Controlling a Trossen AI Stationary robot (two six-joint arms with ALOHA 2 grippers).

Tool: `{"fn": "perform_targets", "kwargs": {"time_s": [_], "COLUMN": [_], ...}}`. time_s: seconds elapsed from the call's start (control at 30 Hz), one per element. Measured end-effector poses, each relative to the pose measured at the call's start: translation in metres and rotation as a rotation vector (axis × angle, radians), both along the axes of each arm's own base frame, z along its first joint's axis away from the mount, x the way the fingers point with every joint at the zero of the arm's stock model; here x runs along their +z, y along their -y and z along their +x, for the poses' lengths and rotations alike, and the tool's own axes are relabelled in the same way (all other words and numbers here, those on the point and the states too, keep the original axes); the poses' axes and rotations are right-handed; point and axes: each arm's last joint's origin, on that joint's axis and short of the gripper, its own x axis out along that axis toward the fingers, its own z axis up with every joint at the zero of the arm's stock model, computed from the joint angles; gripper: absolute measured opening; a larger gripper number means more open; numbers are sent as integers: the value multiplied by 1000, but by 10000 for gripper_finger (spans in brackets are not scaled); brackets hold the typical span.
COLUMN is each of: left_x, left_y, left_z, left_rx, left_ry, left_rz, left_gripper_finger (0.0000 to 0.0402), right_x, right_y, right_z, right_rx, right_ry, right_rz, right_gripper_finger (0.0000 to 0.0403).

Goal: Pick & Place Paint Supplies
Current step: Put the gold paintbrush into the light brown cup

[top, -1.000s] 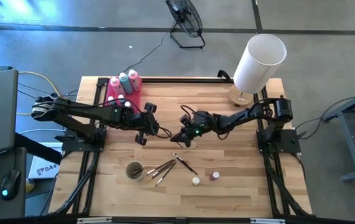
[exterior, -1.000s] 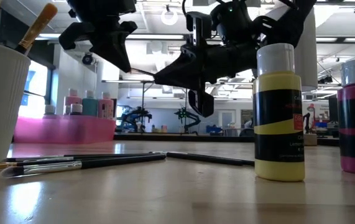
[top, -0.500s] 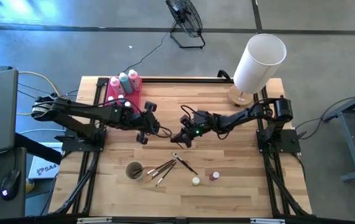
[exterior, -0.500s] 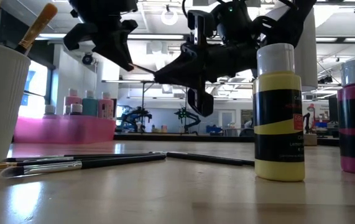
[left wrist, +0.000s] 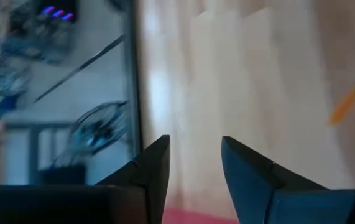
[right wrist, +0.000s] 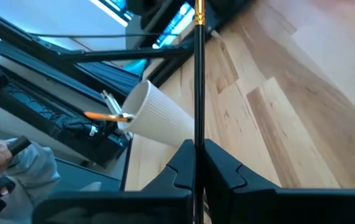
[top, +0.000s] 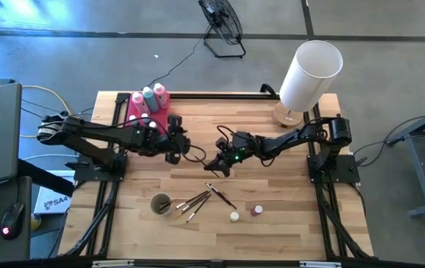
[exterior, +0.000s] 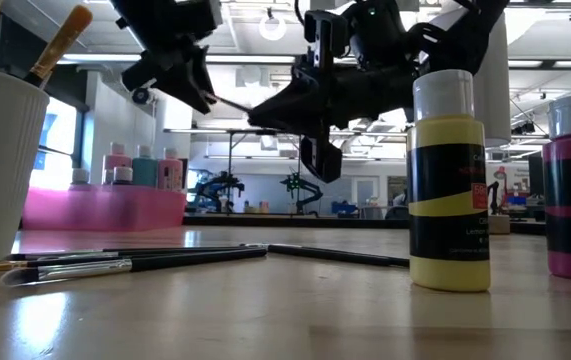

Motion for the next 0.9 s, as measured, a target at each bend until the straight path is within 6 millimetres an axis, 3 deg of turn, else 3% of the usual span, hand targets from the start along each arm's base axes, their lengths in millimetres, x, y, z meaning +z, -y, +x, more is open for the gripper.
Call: {"fn": "perform_targets", "kwargs": {"time_s": [0.2, 0.37, 0.63, 0.9], "left_x": [2, 4, 20, 15], "left_y": [-4, -3, -3, -3], "left_z": [-7, -15, -55, -92], "left_rx": [141, 156, 228, 223], "left_ry": [5, 48, 170, 394], "left_rz": [99, -24, -192, -316], "left_gripper_finger": [141, 141, 127, 86], "right_x": [14, 29, 56, 73], "right_y": [-1, 0, 4, 5], "right_z": [-4, -8, -18, -26], "right_rx": [34, 32, -3, -28], "right_ry": [35, 87, 167, 216], "right_rz": [0, -53, -145, -230], "right_gripper_finger": [5, 5, 5, 5]}}
